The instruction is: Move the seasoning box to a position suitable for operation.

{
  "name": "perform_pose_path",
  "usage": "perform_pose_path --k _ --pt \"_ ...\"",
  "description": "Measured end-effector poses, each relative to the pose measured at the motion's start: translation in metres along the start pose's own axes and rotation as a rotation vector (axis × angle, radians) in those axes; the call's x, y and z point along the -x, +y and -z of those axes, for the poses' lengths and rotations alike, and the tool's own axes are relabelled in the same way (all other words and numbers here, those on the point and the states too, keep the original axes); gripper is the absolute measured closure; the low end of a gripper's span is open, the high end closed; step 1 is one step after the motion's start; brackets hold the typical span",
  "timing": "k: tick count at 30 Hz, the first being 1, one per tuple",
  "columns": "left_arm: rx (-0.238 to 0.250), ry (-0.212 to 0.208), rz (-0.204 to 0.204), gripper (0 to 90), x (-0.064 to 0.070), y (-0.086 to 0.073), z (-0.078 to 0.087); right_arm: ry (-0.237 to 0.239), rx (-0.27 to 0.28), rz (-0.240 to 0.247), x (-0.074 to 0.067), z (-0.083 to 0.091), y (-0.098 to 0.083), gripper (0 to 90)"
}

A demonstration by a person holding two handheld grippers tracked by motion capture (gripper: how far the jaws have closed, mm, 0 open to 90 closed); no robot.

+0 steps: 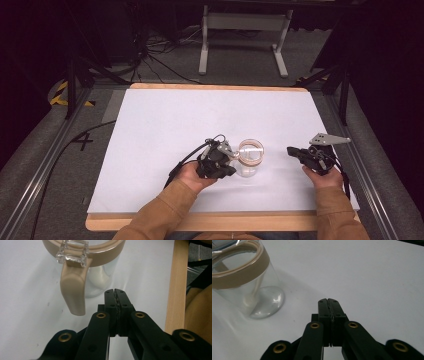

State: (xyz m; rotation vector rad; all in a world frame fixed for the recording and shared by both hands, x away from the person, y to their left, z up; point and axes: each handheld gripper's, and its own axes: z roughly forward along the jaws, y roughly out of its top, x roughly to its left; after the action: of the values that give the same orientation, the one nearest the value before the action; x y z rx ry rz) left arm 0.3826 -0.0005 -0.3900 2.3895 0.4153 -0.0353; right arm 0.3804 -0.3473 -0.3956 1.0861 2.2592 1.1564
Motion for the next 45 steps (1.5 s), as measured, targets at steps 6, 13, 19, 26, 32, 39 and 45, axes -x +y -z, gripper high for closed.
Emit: perform_pose_path --k 6,13,19,26,32,39,45 --pt "0.007 0.016 0.020 89.2 -0.004 -0.001 0.000 0.000 0.006 0.011 -0.003 -0.002 0.001 89.9" --pt "0.027 0.022 0.052 89.2 -0.011 -0.002 0.002 0.008 0.012 0.013 -0.005 -0.003 0.003 89.8" --pt "0.024 0.050 0.054 89.3 -0.011 -0.002 0.001 0.032 0.017 0.017 -0.010 -0.005 0.005 89.9" --pt "0.042 0.072 0.091 89.5 -0.019 -0.005 0.002 0.055 0.016 0.031 -0.018 -0.008 0.009 89.9" --pt "0.053 0.086 0.109 89.5 -0.028 -0.007 0.002 0.073 0.018 0.041 -0.024 -0.010 0.010 89.9" --pt "0.081 0.114 0.131 89.7 -0.042 -0.008 0.004 0.082 0.009 0.049 -0.030 -0.011 0.010 89.9" --pt "0.099 0.114 0.151 89.7 -0.048 -0.008 0.003 0.084 0.010 0.046 -0.031 -0.009 0.008 89.9"
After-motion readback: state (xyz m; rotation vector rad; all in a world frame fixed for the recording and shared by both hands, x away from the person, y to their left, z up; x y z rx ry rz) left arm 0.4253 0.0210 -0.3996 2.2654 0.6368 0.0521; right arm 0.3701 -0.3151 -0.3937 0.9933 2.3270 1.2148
